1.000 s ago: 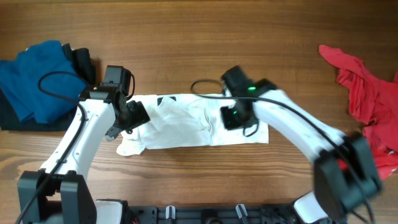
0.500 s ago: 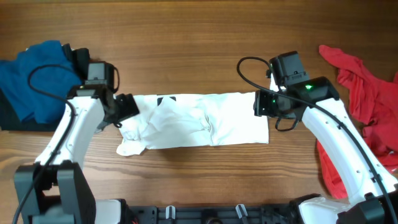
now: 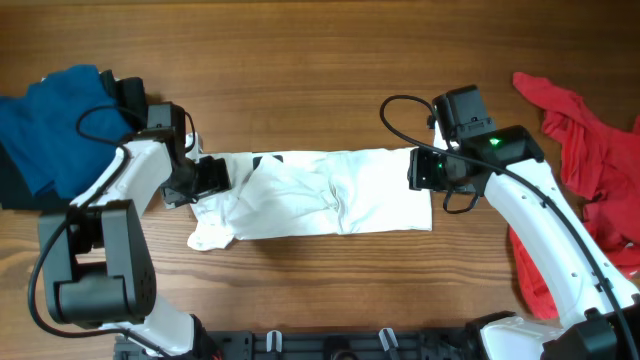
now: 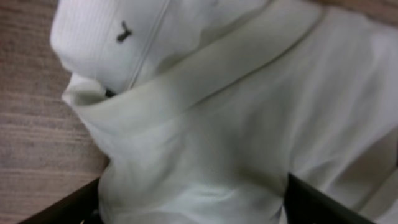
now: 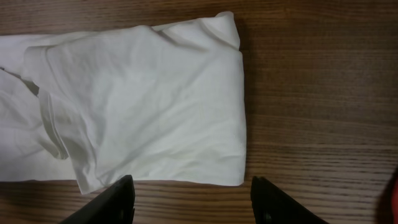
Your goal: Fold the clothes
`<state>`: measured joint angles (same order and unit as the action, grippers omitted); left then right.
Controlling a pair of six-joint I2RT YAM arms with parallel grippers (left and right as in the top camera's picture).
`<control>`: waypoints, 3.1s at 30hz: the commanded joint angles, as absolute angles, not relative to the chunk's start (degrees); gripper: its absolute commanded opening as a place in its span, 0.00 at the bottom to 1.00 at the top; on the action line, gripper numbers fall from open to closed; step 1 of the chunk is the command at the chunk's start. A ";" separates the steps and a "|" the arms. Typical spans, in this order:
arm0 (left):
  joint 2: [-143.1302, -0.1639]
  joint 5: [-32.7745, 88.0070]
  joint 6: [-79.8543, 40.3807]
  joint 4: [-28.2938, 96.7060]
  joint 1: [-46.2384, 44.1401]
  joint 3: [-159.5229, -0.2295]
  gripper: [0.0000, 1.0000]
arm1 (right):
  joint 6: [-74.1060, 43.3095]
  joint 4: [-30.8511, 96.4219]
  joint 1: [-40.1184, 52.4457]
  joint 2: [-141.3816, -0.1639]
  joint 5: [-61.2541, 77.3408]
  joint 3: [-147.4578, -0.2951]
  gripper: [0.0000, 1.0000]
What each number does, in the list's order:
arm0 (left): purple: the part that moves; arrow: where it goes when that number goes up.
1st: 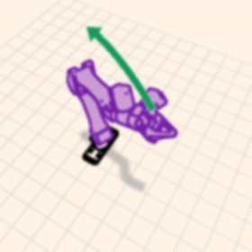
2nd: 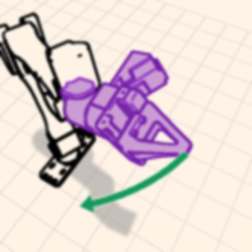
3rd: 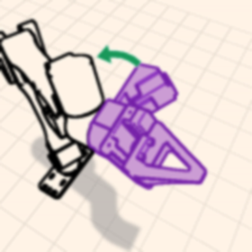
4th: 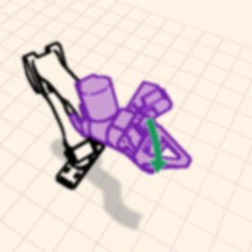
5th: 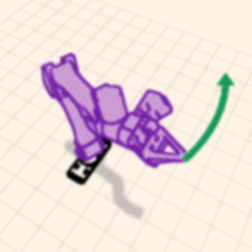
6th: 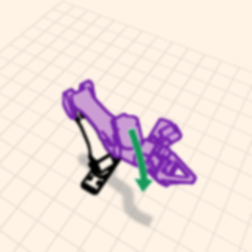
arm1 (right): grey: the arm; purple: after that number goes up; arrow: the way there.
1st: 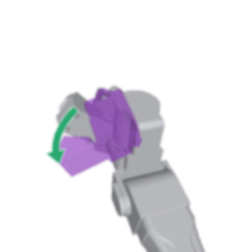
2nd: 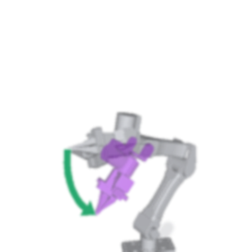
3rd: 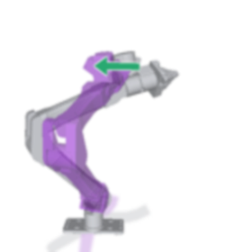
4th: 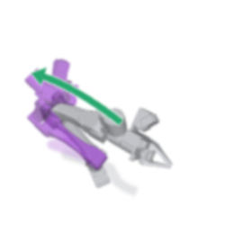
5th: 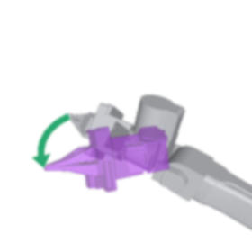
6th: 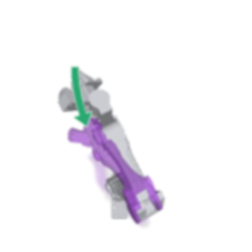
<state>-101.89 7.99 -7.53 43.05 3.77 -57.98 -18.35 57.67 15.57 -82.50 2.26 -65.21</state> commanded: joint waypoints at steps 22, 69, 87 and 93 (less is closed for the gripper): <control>-104.14 19.44 -6.17 44.93 2.81 -58.19 0.06 | -18.20 58.17 15.44 -82.72 1.10 -64.79 0.61; -94.28 15.66 -26.22 50.17 -23.38 -74.89 0.04 | -18.00 59.51 15.44 -82.72 1.28 -64.79 0.61; -96.25 17.72 -27.94 41.54 -33.67 -74.87 0.04 | -18.17 60.05 15.44 -82.72 1.30 -64.79 0.61; -96.68 16.99 -27.90 41.52 -35.81 -74.85 0.06 | -18.35 60.07 15.46 -82.76 1.32 -64.79 0.61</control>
<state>-95.70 15.81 -27.38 41.87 -34.52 -73.69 -18.35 60.03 15.57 -82.50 2.28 -65.06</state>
